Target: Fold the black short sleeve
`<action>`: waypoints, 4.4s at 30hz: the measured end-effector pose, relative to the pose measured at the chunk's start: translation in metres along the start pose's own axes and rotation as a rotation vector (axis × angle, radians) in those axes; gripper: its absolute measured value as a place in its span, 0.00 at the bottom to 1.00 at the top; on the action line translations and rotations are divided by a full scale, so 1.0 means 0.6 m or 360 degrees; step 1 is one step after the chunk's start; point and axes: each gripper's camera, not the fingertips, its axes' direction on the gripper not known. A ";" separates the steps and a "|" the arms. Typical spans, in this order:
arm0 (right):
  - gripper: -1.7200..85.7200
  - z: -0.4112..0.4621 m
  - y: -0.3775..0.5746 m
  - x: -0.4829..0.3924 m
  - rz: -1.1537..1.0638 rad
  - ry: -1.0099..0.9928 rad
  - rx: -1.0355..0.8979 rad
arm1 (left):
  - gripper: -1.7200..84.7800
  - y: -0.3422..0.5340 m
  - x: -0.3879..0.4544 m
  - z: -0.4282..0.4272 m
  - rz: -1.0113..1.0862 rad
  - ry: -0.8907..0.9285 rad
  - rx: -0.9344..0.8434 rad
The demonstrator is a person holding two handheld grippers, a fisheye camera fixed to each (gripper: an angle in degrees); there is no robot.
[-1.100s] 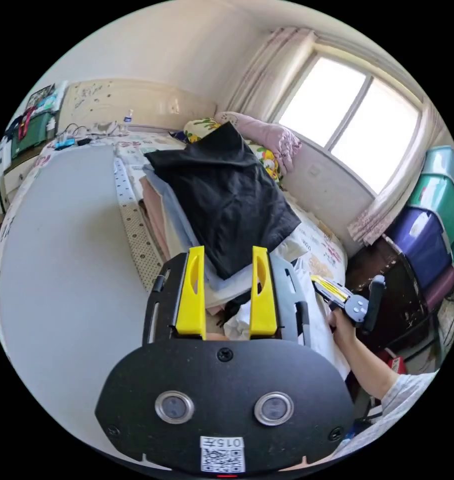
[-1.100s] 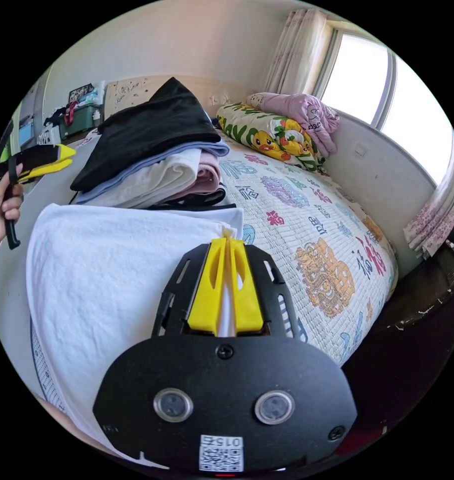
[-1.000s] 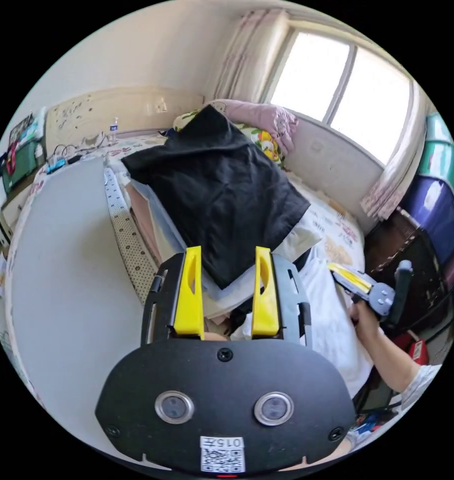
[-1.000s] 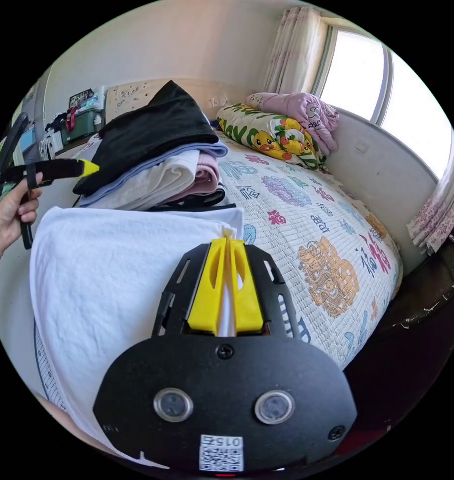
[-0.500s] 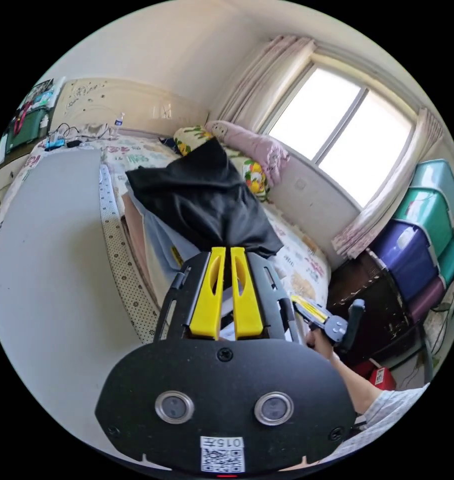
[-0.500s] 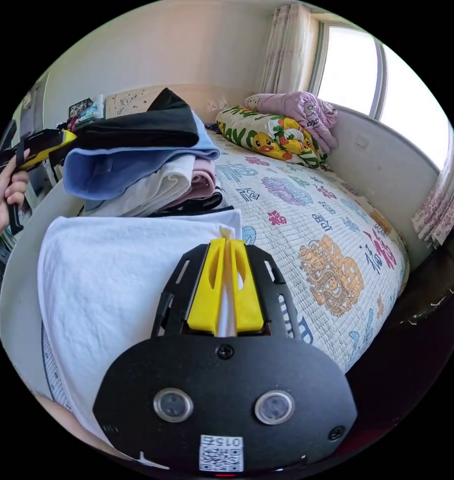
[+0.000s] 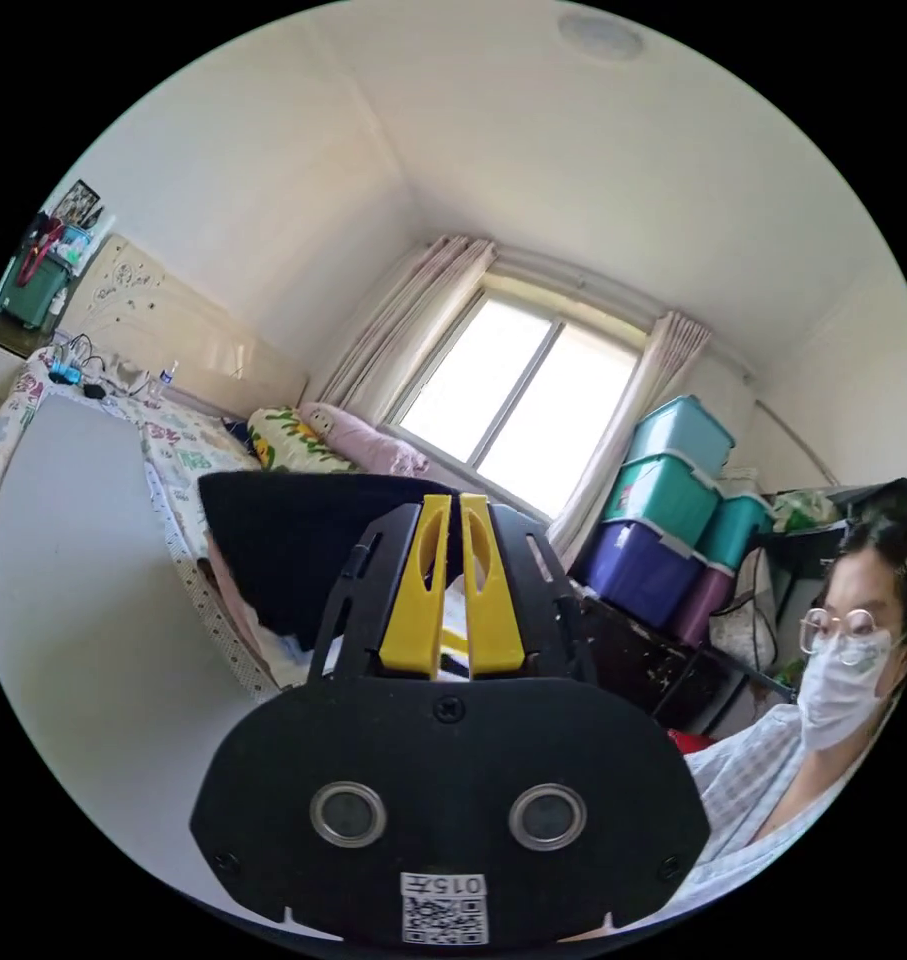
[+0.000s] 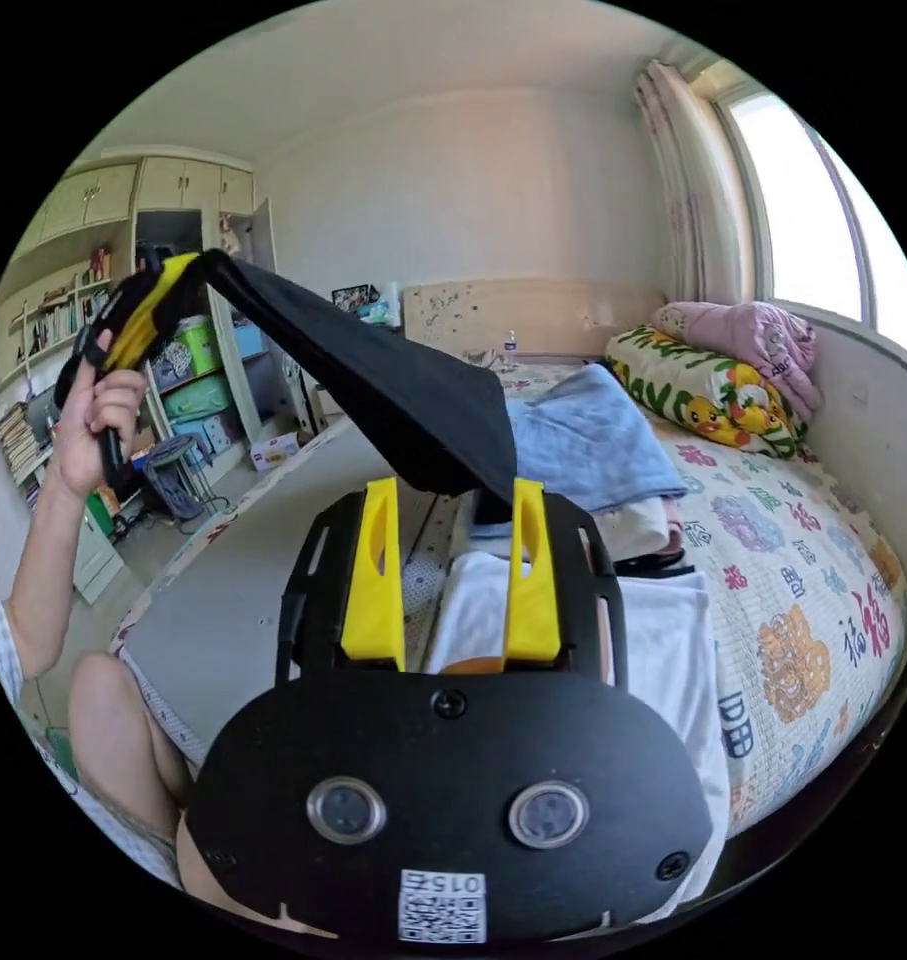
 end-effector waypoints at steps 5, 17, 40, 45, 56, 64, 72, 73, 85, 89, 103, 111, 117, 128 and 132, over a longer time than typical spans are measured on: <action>0.17 0.234 -0.053 -0.192 -0.0190 -0.0093 -0.0458 | 0.01 0.025 0.029 -0.245 -0.0028 0.0014 0.0268; 0.17 0.492 -0.135 -0.259 0.0040 -0.0371 -0.0889 | 0.04 0.139 -0.105 -0.610 -0.0481 -0.1013 0.0758; 0.01 0.370 -0.324 -0.144 0.0082 -0.0628 -0.0386 | 0.16 0.024 0.058 -0.376 0.0281 -0.1849 0.0482; 0.01 0.229 -0.355 -0.102 0.0140 -0.0472 0.0177 | 0.16 0.011 0.060 -0.390 0.0166 -0.1936 0.0500; 0.01 0.321 -0.381 -0.295 -0.0368 -0.1184 -0.0234 | 0.16 -0.024 0.036 -0.385 0.0130 -0.1467 0.0362; 0.01 0.357 -0.345 -0.476 -0.0939 -0.1140 -0.0524 | 0.20 -0.005 -0.159 -0.263 -0.0469 -0.0878 -0.0217; 0.02 0.390 -0.388 -0.342 -0.0381 -0.1436 -0.0395 | 0.21 -0.008 -0.096 -0.215 0.0086 -0.0672 -0.0490; 0.02 0.391 -0.390 -0.322 -0.0321 -0.1483 -0.0373 | 0.22 -0.001 -0.074 -0.198 0.0282 -0.0789 -0.0606; 0.02 0.398 -0.356 -0.350 -0.0607 -0.1657 -0.0646 | 0.16 0.074 0.001 -0.106 0.1032 -0.0737 -0.0830; 0.03 0.378 -0.341 -0.369 -0.0697 -0.1605 -0.0606 | 0.04 0.083 -0.018 -0.110 0.0953 -0.0448 -0.0889; 0.11 0.395 -0.262 -0.176 -0.0144 -0.0764 -0.0338 | 0.02 0.037 -0.091 -0.271 0.0372 -0.0915 -0.0324; 0.11 0.529 -0.202 -0.158 0.0030 -0.0787 -0.0600 | 0.11 0.043 -0.110 -0.269 0.0400 -0.0884 -0.0416; 0.14 0.553 -0.194 -0.209 -0.0098 -0.0804 -0.0641 | 0.14 0.069 -0.074 -0.205 0.0784 -0.0788 -0.0806; 0.05 0.646 -0.165 -0.242 0.0020 -0.1050 -0.0837 | 0.14 0.079 -0.192 -0.161 0.0522 -0.0958 -0.0958; 0.03 0.629 -0.158 -0.229 0.0008 -0.1009 -0.0763 | 0.07 0.078 -0.220 -0.156 0.0435 -0.0912 -0.0949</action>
